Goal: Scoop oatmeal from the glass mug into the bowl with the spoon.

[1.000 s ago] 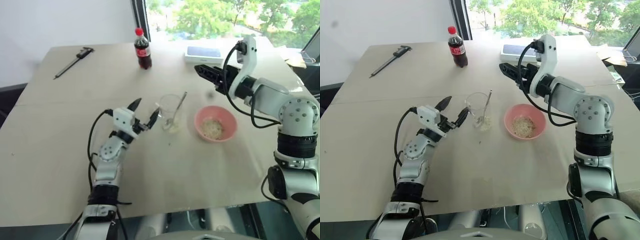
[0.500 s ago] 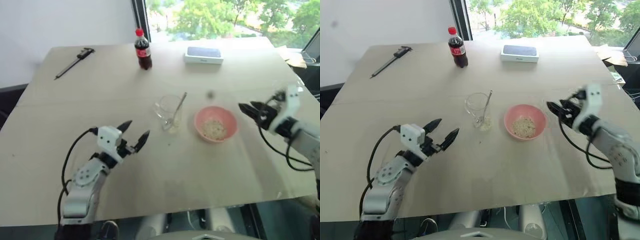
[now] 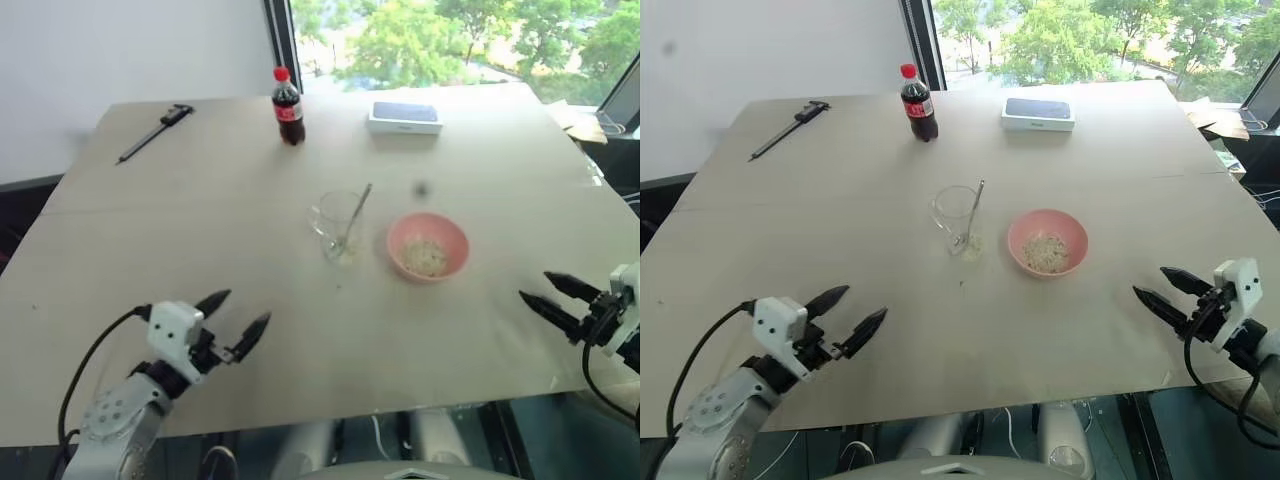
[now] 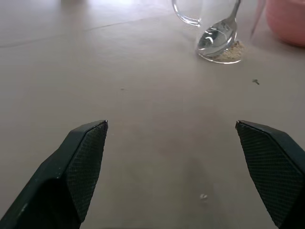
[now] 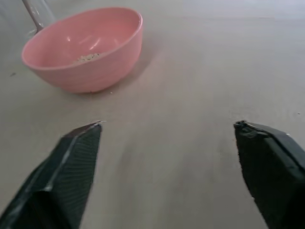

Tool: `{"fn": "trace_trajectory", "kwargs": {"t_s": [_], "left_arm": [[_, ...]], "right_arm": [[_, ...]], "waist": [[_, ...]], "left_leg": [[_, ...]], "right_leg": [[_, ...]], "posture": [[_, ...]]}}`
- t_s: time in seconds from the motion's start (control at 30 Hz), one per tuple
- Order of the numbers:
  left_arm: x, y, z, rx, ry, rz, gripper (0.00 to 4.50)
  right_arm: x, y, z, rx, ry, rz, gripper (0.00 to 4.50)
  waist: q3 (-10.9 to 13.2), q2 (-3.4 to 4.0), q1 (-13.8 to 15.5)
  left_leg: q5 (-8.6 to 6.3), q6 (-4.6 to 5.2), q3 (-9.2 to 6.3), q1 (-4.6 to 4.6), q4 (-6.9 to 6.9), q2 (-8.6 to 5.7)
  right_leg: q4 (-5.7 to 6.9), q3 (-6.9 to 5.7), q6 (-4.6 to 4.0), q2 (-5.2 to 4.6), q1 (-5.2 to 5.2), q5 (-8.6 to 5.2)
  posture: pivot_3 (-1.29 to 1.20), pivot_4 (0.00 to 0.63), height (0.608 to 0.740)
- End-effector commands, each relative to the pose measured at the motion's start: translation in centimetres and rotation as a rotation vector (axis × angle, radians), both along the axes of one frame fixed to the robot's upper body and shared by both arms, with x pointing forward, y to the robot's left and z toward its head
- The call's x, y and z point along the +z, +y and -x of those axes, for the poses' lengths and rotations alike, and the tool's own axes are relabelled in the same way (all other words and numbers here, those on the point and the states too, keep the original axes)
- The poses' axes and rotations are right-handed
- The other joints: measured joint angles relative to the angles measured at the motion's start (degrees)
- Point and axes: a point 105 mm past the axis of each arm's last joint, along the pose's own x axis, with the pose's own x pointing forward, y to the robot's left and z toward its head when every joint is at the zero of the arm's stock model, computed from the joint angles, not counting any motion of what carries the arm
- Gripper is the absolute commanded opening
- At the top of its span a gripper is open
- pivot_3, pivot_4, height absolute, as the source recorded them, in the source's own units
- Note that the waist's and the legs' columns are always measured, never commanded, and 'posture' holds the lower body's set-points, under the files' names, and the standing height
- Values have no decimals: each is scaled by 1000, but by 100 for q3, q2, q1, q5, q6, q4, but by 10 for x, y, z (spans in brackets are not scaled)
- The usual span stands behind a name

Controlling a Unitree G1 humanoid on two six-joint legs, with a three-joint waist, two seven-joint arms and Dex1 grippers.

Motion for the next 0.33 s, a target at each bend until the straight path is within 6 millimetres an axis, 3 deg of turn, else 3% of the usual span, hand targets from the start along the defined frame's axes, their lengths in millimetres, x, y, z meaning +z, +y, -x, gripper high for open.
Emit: {"fn": "trace_trajectory", "kwargs": {"t_s": [0.03,0.33], "left_arm": [[7,14,5,41,-37,-18,4500],[-2,23,7,114,0,-67,4500]], "right_arm": [[1,-11,-3,41,-51,82,4392],[-13,-19,-11,68,-20,106,4392]], "waist": [[1,-1,0],[4,1,27]], "left_leg": [[0,0,0,1,-2,1],[-5,4,-2,-7,-8,3]], "right_leg": [[-3,-1,0,2,0,0],[-26,-3,-3,-1,3,28]], "posture": [[0,150,740],[0,150,740]]}}
